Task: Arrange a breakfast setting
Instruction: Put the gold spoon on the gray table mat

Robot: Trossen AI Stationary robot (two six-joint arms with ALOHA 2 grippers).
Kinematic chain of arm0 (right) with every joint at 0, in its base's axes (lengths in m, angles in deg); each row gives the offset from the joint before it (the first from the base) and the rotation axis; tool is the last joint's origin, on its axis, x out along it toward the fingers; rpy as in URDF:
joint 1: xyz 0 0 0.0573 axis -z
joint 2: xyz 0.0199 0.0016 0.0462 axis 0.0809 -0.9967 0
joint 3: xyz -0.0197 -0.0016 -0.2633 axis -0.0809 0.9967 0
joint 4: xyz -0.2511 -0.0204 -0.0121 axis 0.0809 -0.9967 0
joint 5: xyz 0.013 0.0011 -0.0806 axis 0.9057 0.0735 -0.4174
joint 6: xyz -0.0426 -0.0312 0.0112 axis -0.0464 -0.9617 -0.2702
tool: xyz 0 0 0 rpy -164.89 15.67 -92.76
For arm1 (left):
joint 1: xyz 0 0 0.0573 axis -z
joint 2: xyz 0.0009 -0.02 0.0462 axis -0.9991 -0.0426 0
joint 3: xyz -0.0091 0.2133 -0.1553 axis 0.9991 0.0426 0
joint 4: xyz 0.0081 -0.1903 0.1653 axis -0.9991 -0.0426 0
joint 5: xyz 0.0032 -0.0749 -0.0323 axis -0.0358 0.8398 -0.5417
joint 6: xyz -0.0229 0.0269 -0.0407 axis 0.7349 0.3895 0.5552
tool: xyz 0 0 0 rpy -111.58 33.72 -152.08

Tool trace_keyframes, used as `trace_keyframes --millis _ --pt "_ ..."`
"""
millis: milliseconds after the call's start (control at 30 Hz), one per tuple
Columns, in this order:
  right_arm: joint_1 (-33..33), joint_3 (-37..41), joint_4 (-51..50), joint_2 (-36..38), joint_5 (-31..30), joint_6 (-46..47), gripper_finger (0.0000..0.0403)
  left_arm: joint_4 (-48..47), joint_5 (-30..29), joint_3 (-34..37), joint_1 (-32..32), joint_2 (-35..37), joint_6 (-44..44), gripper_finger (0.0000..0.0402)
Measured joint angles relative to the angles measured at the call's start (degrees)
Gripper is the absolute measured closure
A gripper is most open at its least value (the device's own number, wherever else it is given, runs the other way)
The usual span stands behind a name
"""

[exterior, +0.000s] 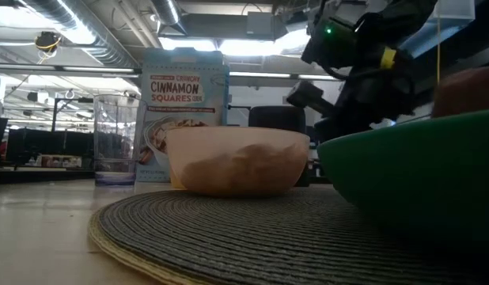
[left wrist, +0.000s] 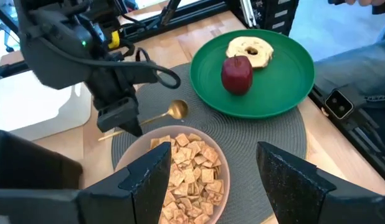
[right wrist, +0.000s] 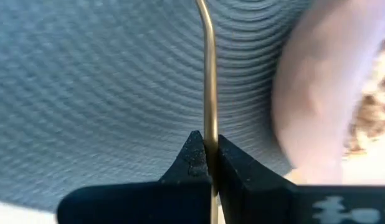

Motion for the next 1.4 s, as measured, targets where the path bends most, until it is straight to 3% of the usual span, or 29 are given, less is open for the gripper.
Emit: trace_keyframes --millis 733,1267,1400 --pt "1.9 -0.1 10.4 -6.8 1.9 4.8 0.0403 -0.4 0.0 0.0 -1.9 -0.9 -1.0 0.0171" --pt "1.8 -0.2 10.5 -6.8 1.2 5.4 0.0351 -0.3 0.0 0.0 -1.9 -0.9 -1.0 0.0171" --pt "1.8 -2.9 4.9 -6.8 -0.2 7.0 0.0352 -0.3 0.0 0.0 -1.9 -0.9 -1.2 0.0171"
